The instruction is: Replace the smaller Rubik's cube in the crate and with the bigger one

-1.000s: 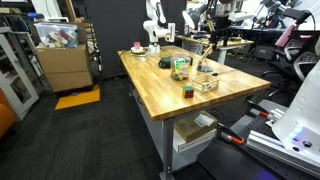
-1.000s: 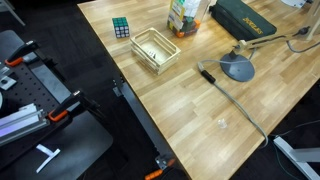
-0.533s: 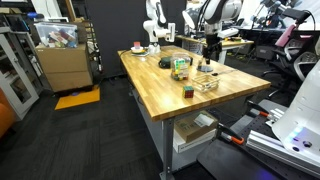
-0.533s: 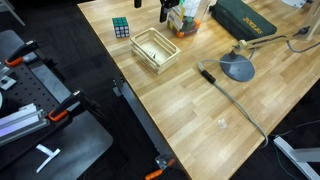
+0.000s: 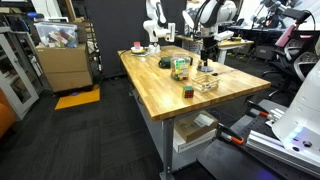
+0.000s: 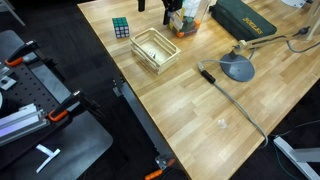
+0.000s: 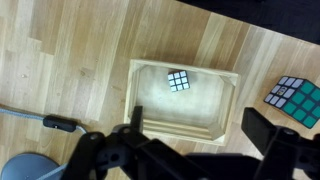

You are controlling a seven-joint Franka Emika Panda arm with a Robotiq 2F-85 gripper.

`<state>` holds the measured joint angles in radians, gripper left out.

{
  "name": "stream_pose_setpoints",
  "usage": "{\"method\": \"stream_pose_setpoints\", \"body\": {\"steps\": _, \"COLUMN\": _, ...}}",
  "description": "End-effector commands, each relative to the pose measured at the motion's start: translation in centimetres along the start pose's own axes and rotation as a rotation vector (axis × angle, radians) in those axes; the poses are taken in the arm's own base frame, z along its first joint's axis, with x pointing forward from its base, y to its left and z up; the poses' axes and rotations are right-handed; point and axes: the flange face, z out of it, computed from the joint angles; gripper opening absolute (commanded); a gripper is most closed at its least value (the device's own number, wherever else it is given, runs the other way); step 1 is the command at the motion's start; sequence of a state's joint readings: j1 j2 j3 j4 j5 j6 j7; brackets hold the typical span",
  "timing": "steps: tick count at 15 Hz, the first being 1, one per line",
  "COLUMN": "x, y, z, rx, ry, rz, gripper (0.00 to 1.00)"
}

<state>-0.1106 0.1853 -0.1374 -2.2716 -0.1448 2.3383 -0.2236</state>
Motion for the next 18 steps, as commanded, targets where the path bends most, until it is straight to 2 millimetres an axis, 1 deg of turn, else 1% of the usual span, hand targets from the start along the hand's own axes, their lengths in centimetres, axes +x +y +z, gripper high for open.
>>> {"method": "stream_pose_setpoints", "body": {"steps": 1, "x": 0.2, "y": -0.3, "z": -0.2, "rx": -0.003, "ry": 0.008, "rz": -0.017, "gripper": 1.0}}
{"method": "stream_pose_setpoints", "body": {"steps": 4, "x": 1.1, "y": -1.3, "z": 0.7, "rx": -0.033, "ry": 0.002, "rz": -0.064, "gripper": 1.0}}
{"method": "stream_pose_setpoints", "body": {"steps": 6, "x": 1.7, "y": -1.6, "z": 2.5, "rx": -0.04, "ry": -0.024, "rz": -0.082, "gripper": 1.0}}
{"method": "stream_pose_setpoints", "body": {"steps": 10, "x": 2.9, "y": -0.9, "z": 7.2, "rx": 0.021, "ry": -0.099, "rz": -0.086, "gripper": 1.0}}
{"method": "stream_pose_setpoints", "body": {"steps": 12, "x": 4.0, "y": -0.7, "z": 8.6, "rx": 0.045, "ry": -0.113, "rz": -0.095, "gripper": 1.0}}
{"method": "stream_pose_setpoints", "body": {"steps": 15, "x": 5.7, "y": -0.3, "z": 9.8, "rx": 0.059, "ry": -0.12, "rz": -0.105, "gripper": 1.0}}
{"method": "stream_pose_setpoints", "body": {"steps": 18, "x": 6.4, "y": -0.1, "z": 10.7, "rx": 0.059, "ry": -0.143, "rz": -0.125, "gripper": 1.0}}
